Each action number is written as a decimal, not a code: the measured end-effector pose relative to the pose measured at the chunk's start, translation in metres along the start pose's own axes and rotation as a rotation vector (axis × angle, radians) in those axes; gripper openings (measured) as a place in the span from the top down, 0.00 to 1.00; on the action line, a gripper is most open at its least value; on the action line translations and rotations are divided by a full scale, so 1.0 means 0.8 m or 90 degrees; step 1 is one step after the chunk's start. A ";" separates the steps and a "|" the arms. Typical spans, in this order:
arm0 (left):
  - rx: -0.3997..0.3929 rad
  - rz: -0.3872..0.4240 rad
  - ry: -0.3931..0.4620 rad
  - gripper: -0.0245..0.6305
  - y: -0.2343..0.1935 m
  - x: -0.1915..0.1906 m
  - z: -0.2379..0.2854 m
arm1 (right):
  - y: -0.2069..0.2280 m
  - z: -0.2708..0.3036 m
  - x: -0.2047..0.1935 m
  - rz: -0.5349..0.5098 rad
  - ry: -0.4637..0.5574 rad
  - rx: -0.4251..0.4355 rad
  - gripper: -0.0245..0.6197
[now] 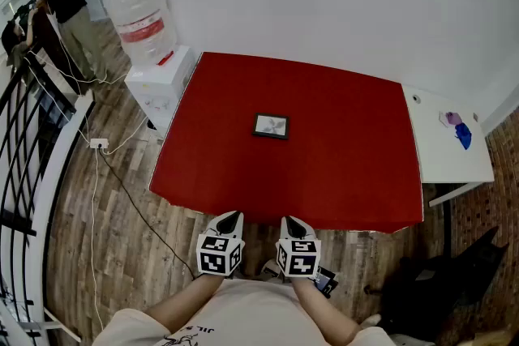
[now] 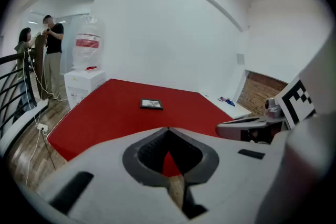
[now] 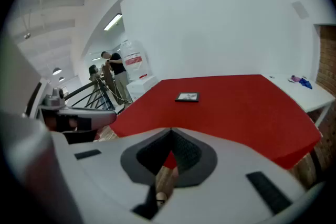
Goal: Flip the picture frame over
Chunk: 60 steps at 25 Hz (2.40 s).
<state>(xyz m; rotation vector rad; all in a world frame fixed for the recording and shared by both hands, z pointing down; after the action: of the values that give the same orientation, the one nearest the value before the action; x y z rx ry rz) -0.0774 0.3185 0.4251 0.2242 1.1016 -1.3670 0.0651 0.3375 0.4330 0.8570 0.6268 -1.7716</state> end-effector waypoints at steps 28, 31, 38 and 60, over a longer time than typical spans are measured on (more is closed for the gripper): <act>-0.020 0.006 -0.020 0.97 -0.035 0.102 0.145 | 0.064 0.126 0.061 0.011 -0.024 -0.004 0.95; -0.029 0.012 -0.032 0.97 -0.055 0.128 0.171 | 0.070 0.156 0.085 0.021 -0.027 -0.019 0.95; -0.051 0.030 -0.046 0.97 -0.090 0.184 0.212 | 0.085 0.209 0.128 0.042 -0.036 -0.059 0.95; -0.008 0.006 -0.070 0.97 -0.105 0.205 0.267 | 0.127 0.264 0.168 0.017 -0.052 -0.027 0.95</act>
<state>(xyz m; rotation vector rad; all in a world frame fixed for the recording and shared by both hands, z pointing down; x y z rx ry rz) -0.0730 0.0380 0.4539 0.1434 1.0167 -1.3477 0.0767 0.0683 0.4533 0.7567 0.5940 -1.7546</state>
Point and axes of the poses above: the fingertips, and each gripper's own axes: z forward along the fingers, y to its right, x out of its top, the point moved 2 cm from there along -z, backward along the fingers, and after that the axes turned 15 degrees about -z, right-handed, at the moved point
